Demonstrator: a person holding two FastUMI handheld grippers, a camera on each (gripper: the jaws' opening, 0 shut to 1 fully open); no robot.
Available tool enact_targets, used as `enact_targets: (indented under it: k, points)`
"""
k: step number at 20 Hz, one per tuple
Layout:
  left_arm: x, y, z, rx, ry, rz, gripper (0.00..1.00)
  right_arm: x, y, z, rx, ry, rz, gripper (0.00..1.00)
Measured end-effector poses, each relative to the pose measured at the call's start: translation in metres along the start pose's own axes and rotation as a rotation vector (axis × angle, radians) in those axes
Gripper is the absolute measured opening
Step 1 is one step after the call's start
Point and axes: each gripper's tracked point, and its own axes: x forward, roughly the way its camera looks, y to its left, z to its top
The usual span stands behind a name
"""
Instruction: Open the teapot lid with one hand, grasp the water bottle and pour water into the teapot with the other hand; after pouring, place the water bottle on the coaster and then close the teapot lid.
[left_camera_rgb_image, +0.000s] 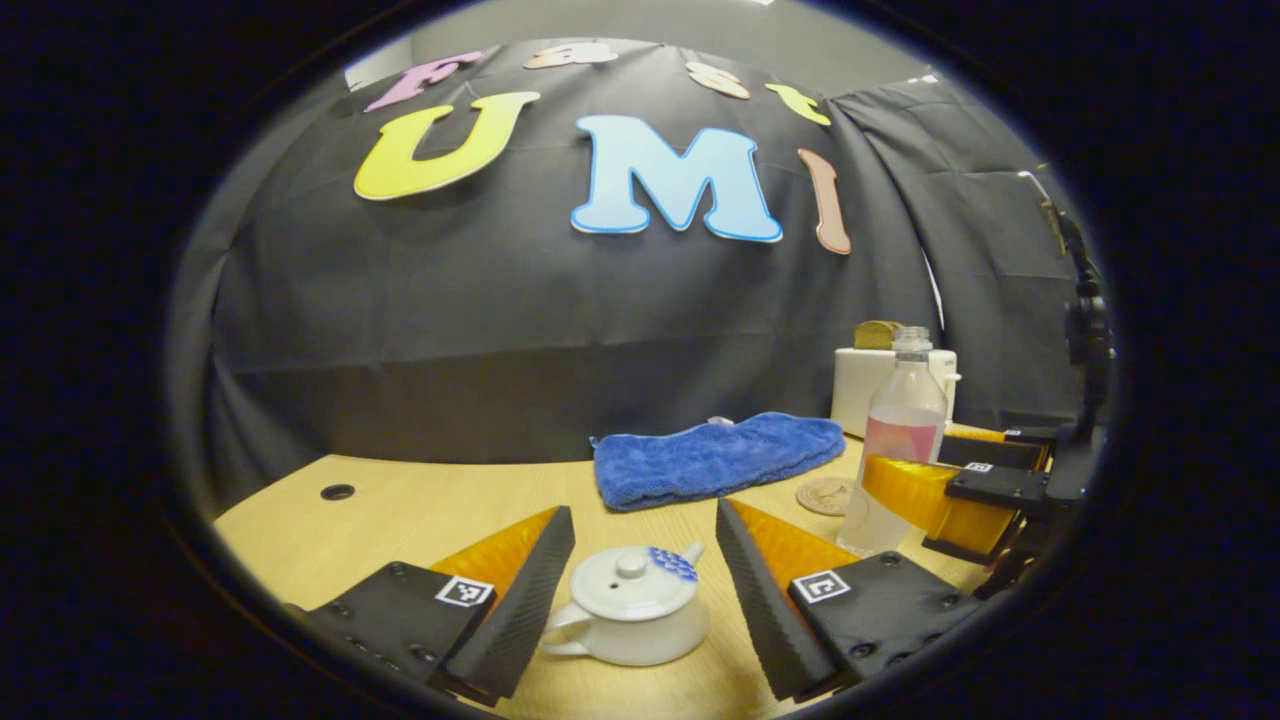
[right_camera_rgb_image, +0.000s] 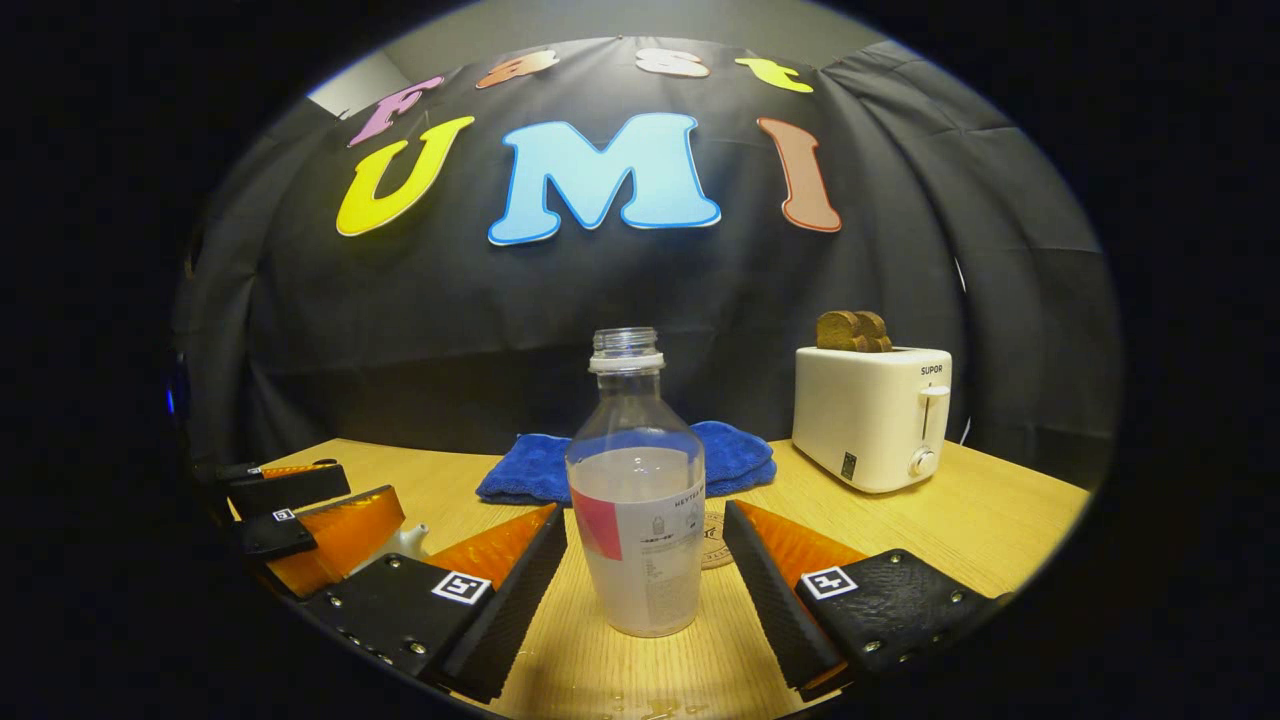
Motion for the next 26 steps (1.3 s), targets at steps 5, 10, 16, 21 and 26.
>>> enact_targets:
  k: [5,10,16,21,26]
  points:
    - [0.007,-0.004,-0.001,-0.012,0.012,-0.017,0.87,0.002,0.009,0.002,-0.060,-0.014,0.023,0.96]
    - [0.007,-0.003,-0.001,-0.026,0.019,-0.017,0.87,0.002,0.007,-0.003,-0.015,0.036,0.037,0.97]
    - [0.007,-0.001,-0.004,-0.025,0.037,-0.013,0.73,0.003,0.014,-0.010,-0.060,0.056,0.052,0.97]
    - [0.008,-0.001,-0.007,-0.016,0.052,-0.002,0.43,0.004,0.009,-0.014,-0.043,0.084,0.034,0.97]
    - [0.008,-0.002,-0.007,0.002,0.061,-0.005,0.40,0.007,0.007,-0.016,-0.041,0.082,0.023,0.85]
